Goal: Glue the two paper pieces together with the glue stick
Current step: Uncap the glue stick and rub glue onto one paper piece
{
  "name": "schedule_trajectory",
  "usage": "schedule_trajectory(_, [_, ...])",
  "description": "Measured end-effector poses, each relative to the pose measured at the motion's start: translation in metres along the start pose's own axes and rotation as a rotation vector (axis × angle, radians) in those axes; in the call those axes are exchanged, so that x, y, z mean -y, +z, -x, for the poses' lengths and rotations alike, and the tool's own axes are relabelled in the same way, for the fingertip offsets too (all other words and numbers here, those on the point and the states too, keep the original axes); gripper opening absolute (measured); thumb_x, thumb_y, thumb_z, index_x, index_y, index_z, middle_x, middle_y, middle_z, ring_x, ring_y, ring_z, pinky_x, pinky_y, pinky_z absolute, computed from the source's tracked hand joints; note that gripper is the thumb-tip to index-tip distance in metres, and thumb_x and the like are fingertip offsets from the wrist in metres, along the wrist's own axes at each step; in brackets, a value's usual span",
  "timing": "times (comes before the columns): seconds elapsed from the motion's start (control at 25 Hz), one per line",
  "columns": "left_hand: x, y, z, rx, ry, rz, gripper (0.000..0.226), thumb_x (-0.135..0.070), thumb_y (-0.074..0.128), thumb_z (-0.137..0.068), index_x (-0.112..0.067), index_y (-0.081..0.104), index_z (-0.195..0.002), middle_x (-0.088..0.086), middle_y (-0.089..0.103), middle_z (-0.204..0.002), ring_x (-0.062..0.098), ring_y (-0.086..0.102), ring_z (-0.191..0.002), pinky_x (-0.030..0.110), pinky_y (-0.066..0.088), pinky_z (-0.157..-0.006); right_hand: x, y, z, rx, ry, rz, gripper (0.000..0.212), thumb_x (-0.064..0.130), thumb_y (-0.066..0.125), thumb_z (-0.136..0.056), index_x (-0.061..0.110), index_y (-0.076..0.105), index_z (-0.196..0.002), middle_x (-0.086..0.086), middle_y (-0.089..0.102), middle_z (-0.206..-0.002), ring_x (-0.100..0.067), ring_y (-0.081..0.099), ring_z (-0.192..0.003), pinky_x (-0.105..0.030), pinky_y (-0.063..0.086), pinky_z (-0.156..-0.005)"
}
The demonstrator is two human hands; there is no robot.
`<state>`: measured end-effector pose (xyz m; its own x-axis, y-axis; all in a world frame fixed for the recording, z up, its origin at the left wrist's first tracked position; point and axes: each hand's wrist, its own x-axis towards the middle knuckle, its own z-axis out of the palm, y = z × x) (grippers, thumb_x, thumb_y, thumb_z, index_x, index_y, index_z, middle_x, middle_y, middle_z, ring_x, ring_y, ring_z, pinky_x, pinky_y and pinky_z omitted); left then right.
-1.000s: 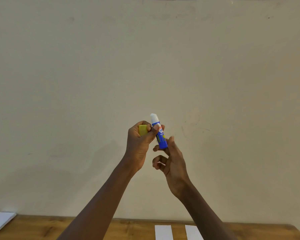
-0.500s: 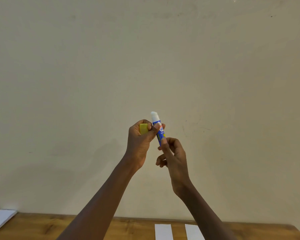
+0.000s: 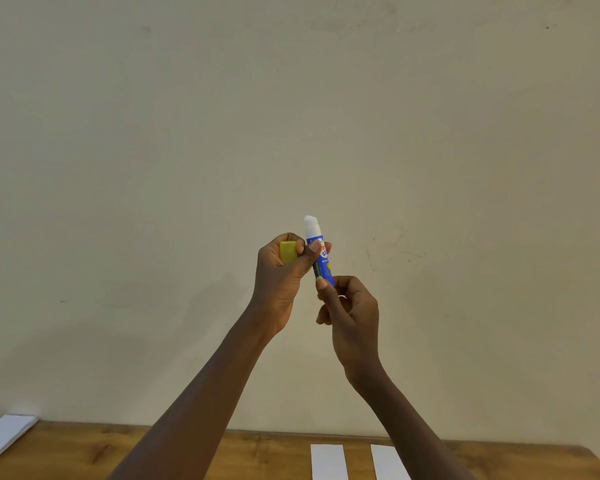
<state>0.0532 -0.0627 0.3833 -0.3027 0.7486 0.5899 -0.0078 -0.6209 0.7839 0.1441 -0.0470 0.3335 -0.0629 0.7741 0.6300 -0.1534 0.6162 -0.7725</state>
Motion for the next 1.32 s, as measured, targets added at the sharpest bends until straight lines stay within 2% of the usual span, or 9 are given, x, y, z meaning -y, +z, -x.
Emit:
schedule_trajectory(0.16, [0.0, 0.001, 0.001, 0.021, 0.001, 0.064, 0.021, -0.008, 0.054, -0.084, -0.009, 0.041, -0.068, 0.011, 0.062, -0.086, 0.007, 0.07, -0.072, 0.022, 0.055, -0.074, 0.003, 0.001, -0.001, 0.053, 0.199, -0.22, 0.035, 0.027, 0.03, -0.095, 0.019, 0.056, -0.073, -0.001, 0.06, -0.065, -0.007, 0.054, -0.04, -0.01, 0.042, -0.043])
schedule_trajectory(0.32, [0.0, 0.001, 0.001, 0.012, 0.005, 0.003, 0.02, -0.01, 0.055, -0.083, -0.014, 0.044, -0.067, 0.005, 0.066, -0.087, 0.009, 0.07, -0.074, 0.026, 0.055, -0.077, 0.004, 0.002, 0.0, 0.012, 0.042, -0.006, 0.007, 0.023, 0.051, -0.088, 0.021, 0.052, -0.081, -0.004, 0.056, -0.078, -0.011, 0.049, -0.045, -0.011, 0.041, -0.042])
schedule_trajectory(0.52, [-0.001, 0.001, 0.0, 0.017, 0.012, -0.004, 0.021, -0.009, 0.054, -0.084, -0.011, 0.042, -0.067, 0.005, 0.064, -0.084, 0.005, 0.07, -0.071, 0.023, 0.055, -0.073, 0.005, -0.001, 0.0, 0.176, 0.166, -0.206, 0.037, 0.026, 0.03, -0.095, 0.014, 0.058, -0.074, 0.002, 0.061, -0.059, -0.007, 0.053, -0.039, -0.012, 0.04, -0.041])
schedule_trajectory(0.64, [0.0, 0.0, 0.002, 0.018, 0.007, -0.038, 0.02, -0.01, 0.056, -0.083, -0.013, 0.043, -0.068, 0.005, 0.066, -0.087, 0.006, 0.07, -0.073, 0.022, 0.054, -0.074, 0.002, -0.002, 0.001, 0.117, 0.122, -0.101, 0.015, 0.028, 0.043, -0.091, 0.019, 0.054, -0.09, 0.003, 0.059, -0.075, -0.007, 0.052, -0.042, -0.013, 0.041, -0.043])
schedule_trajectory(0.72, [0.001, 0.0, 0.003, 0.028, 0.003, -0.022, 0.022, -0.011, 0.057, -0.082, -0.014, 0.042, -0.065, 0.011, 0.066, -0.089, 0.01, 0.07, -0.078, 0.027, 0.055, -0.077, 0.001, -0.001, 0.001, 0.031, 0.019, -0.005, 0.005, 0.023, 0.055, -0.086, 0.021, 0.053, -0.081, 0.0, 0.057, -0.074, -0.008, 0.05, -0.04, -0.014, 0.042, -0.042])
schedule_trajectory(0.92, [0.003, -0.002, 0.001, 0.022, 0.012, -0.02, 0.02, -0.01, 0.055, -0.083, -0.011, 0.042, -0.068, 0.006, 0.064, -0.085, 0.005, 0.07, -0.072, 0.016, 0.055, -0.069, 0.002, -0.004, -0.001, 0.186, 0.115, -0.146, 0.034, 0.022, 0.033, -0.095, 0.016, 0.058, -0.072, 0.006, 0.063, -0.054, -0.007, 0.056, -0.039, -0.012, 0.04, -0.042])
schedule_trajectory(1.08, [0.005, -0.002, 0.003, 0.026, 0.004, -0.021, 0.02, -0.011, 0.056, -0.083, -0.013, 0.044, -0.067, 0.008, 0.066, -0.089, 0.008, 0.07, -0.075, 0.021, 0.055, -0.073, -0.002, -0.002, 0.0, 0.104, 0.026, -0.009, 0.005, 0.026, 0.049, -0.088, 0.025, 0.05, -0.083, 0.004, 0.056, -0.076, -0.006, 0.053, -0.044, -0.012, 0.043, -0.044])
schedule_trajectory(1.2, [0.004, -0.001, 0.003, 0.042, 0.023, -0.033, 0.021, -0.009, 0.057, -0.082, -0.013, 0.045, -0.066, 0.01, 0.066, -0.088, 0.007, 0.07, -0.075, 0.02, 0.055, -0.073, -0.004, -0.001, -0.001, 0.053, -0.014, -0.02, 0.012, 0.018, 0.05, -0.088, 0.02, 0.053, -0.077, 0.001, 0.058, -0.065, -0.006, 0.054, -0.043, -0.011, 0.043, -0.044])
schedule_trajectory(1.32, [0.006, -0.002, 0.003, 0.037, 0.023, -0.067, 0.021, -0.008, 0.057, -0.083, -0.013, 0.045, -0.066, 0.01, 0.066, -0.09, 0.005, 0.069, -0.073, 0.017, 0.055, -0.07, -0.005, -0.003, 0.0, 0.16, 0.041, -0.08, 0.026, 0.015, 0.038, -0.093, 0.017, 0.056, -0.074, -0.002, 0.06, -0.06, -0.006, 0.056, -0.041, -0.012, 0.041, -0.043])
